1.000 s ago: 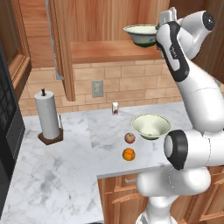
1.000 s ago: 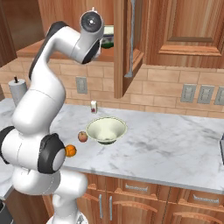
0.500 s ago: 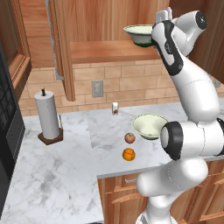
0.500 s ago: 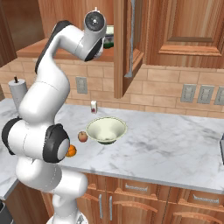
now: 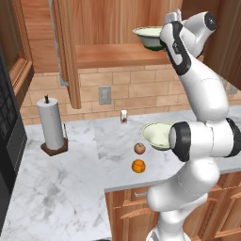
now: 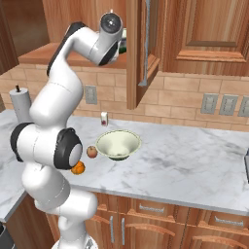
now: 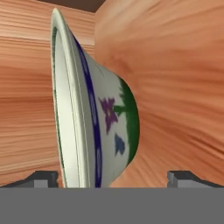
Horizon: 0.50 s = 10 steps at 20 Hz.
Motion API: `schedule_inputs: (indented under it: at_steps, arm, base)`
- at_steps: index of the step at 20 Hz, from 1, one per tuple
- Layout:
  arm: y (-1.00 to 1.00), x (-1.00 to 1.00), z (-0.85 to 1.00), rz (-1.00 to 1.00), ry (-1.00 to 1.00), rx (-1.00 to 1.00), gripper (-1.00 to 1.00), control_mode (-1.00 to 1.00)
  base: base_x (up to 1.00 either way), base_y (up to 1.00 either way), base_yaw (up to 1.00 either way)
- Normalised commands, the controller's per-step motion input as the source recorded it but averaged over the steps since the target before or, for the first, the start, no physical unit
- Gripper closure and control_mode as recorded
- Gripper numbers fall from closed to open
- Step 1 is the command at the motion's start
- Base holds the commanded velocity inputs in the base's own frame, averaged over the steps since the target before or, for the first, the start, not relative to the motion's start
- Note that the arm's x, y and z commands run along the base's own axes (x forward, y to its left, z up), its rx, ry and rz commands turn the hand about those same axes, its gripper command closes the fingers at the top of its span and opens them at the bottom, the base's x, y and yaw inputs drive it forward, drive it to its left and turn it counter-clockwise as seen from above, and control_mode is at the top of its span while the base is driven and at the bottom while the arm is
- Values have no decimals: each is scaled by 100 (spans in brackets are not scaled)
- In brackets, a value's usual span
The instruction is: Pick both bowls and place them on the counter. Then place the peach in one bowl and place the orange in the other bowl.
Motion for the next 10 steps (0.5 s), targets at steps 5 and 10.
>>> schedule_inputs:
  at_steps: [5,10]
  arm:
    - [-1,24,-3,0,1,0,-100,-100]
    - [0,23,0,0,0,0,-100,-100]
  base:
    - [0,0,0]
    - [0,0,0]
